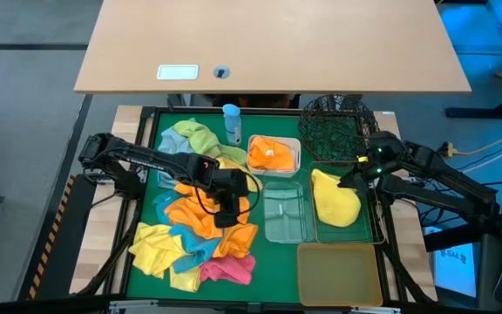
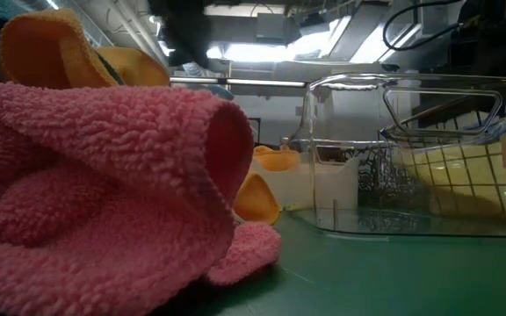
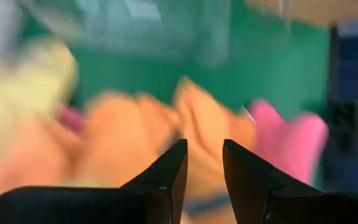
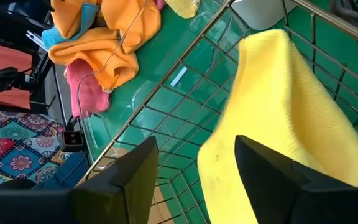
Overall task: Sort microfiber towel by color & place in baskets
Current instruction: Put the orange towel into the white bin
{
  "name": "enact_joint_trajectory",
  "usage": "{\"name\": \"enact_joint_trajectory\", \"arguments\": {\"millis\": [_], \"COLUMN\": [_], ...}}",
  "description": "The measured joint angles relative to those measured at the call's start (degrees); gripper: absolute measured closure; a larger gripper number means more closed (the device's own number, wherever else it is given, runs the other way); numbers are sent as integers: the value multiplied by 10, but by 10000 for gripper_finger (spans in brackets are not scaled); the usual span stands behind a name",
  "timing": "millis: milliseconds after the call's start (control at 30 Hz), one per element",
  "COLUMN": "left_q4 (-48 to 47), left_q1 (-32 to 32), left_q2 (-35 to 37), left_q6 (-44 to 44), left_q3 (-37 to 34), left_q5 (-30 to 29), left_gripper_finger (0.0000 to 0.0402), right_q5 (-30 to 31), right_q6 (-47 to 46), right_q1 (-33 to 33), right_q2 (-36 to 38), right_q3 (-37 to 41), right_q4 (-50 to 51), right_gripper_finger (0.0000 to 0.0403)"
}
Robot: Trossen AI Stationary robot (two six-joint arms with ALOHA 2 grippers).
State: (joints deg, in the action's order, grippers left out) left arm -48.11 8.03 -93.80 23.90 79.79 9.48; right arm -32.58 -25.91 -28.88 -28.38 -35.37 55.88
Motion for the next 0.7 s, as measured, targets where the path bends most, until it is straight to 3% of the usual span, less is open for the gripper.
{"name": "enact_joint_trajectory", "arguments": {"millis": [133, 200, 400, 567, 700], "left_q4": [-56, -73, -103, -116, -138], "left_q1": [3, 8, 27, 45, 54], "left_q2": [0, 0, 0, 0, 0], "left_q6": [86, 118, 164, 165, 194], "left_q3": [0, 0, 0, 0, 0], "left_q5": [111, 138, 143, 103, 118], "left_gripper_finger": [305, 305, 305, 305, 305], "right_q5": [0, 0, 0, 0, 0], "right_q6": [2, 2, 2, 3, 3], "right_q1": [0, 0, 0, 0, 0], "right_q2": [0, 0, 0, 0, 0], "right_q3": [0, 0, 0, 0, 0], "right_q4": [0, 0, 0, 0, 0], "right_gripper_finger": [188, 190, 191, 192, 192]}}
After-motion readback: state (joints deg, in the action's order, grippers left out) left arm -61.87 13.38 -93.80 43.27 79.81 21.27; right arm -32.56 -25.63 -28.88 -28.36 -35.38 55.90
